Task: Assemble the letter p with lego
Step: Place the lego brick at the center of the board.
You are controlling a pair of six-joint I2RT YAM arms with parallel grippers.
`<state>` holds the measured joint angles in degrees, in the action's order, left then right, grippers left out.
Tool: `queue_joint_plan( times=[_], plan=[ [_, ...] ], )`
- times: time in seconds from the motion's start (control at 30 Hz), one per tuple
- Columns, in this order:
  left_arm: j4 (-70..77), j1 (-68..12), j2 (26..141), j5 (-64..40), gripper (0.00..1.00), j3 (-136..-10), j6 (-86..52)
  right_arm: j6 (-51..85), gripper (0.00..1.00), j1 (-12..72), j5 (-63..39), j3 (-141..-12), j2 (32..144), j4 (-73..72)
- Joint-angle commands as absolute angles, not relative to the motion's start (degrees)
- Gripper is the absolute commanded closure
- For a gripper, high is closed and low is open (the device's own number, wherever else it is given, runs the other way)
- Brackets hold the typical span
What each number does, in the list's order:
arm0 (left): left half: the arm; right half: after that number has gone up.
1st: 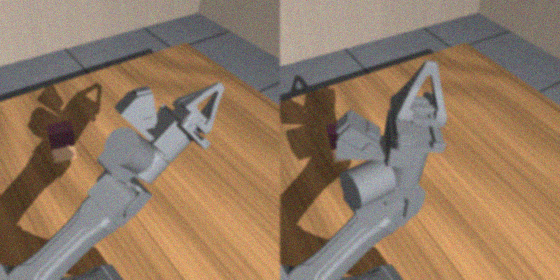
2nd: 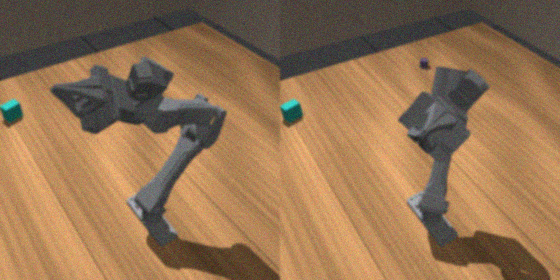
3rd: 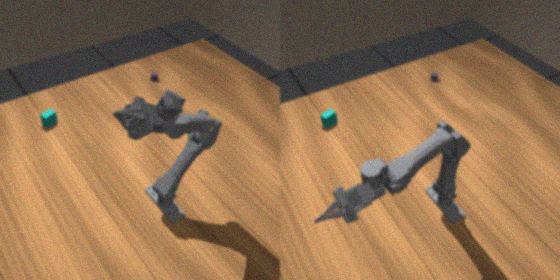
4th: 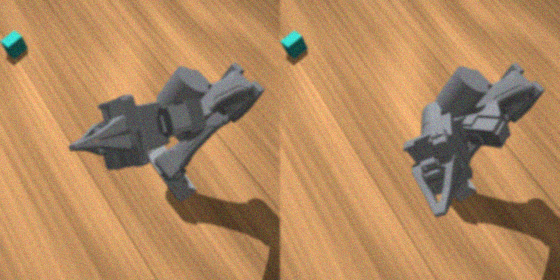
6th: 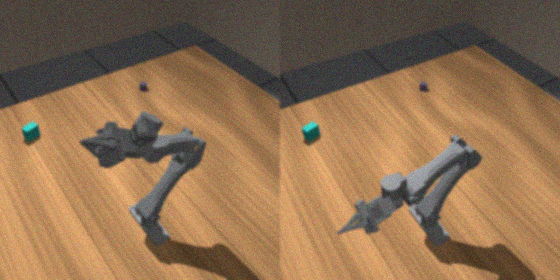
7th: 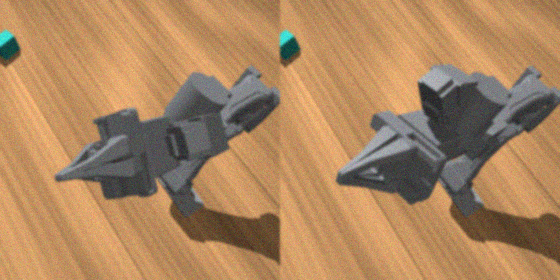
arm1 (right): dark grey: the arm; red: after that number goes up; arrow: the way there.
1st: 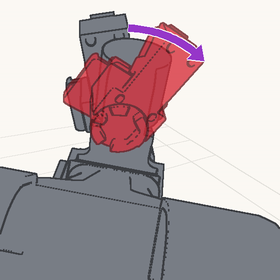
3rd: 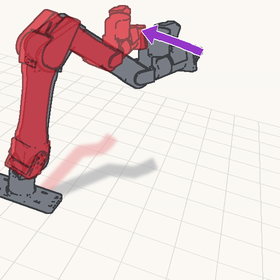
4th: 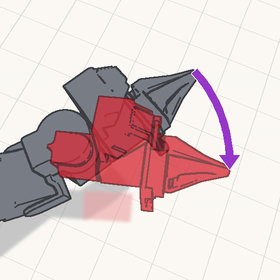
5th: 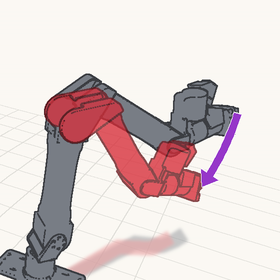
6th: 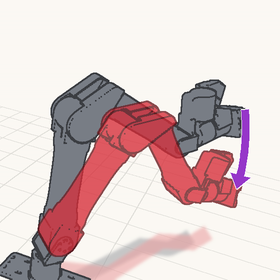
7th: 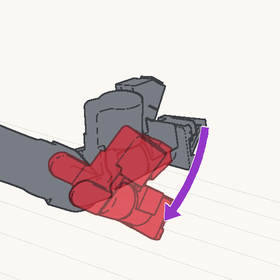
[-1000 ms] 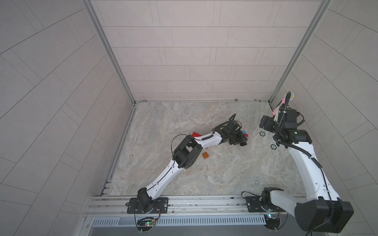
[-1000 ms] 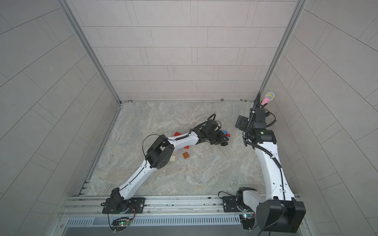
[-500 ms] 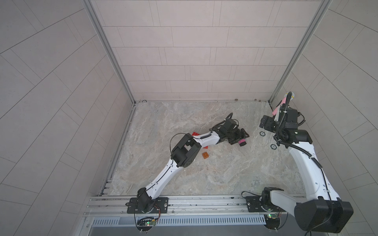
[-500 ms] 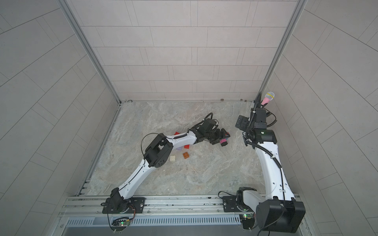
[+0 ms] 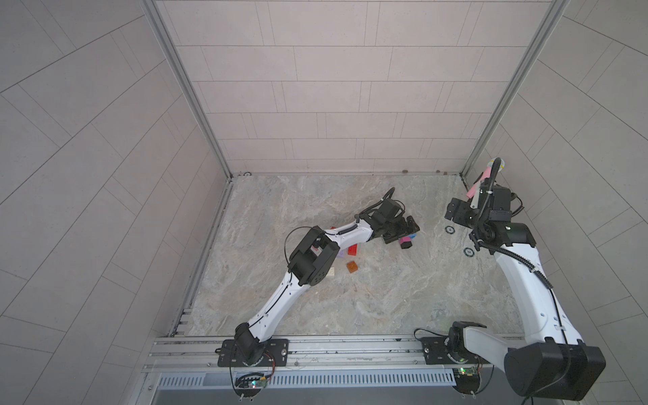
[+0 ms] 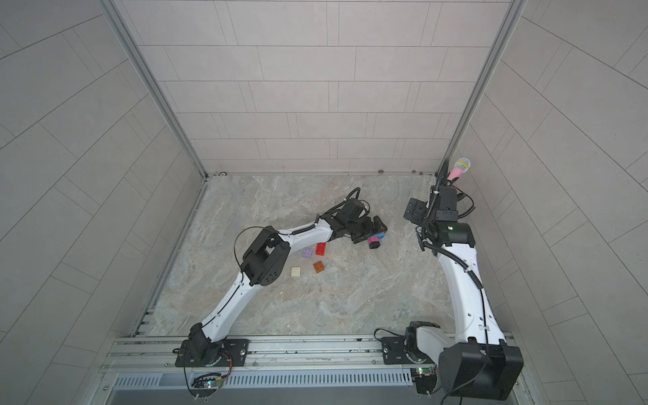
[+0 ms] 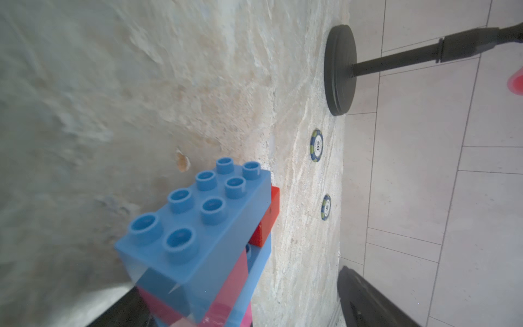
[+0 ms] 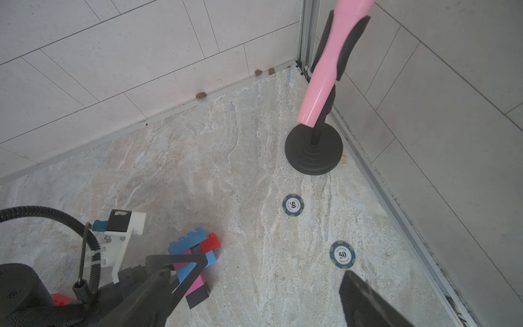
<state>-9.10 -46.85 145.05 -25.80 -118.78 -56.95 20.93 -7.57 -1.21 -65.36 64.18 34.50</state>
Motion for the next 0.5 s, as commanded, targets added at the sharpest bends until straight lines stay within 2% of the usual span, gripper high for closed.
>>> queue_joint_plan(
  times=[0.0,0.2,0.47],
  plan=[
    [-24.2,-46.1,150.6,-22.6,0.00,-124.8,-52.0,21.6,0.05,-7.8,-1.3,-66.0,63.5,34.6],
    [-31.4,-46.1,151.6,-17.8,0.00,-127.5,-48.6,21.5,0.05,-7.8,-1.3,-66.1,63.2,34.7],
    [-32.3,-46.2,145.3,-13.2,0.00,-125.0,-43.8,21.6,0.05,-7.9,-2.2,-66.0,63.2,34.5]
  ],
)
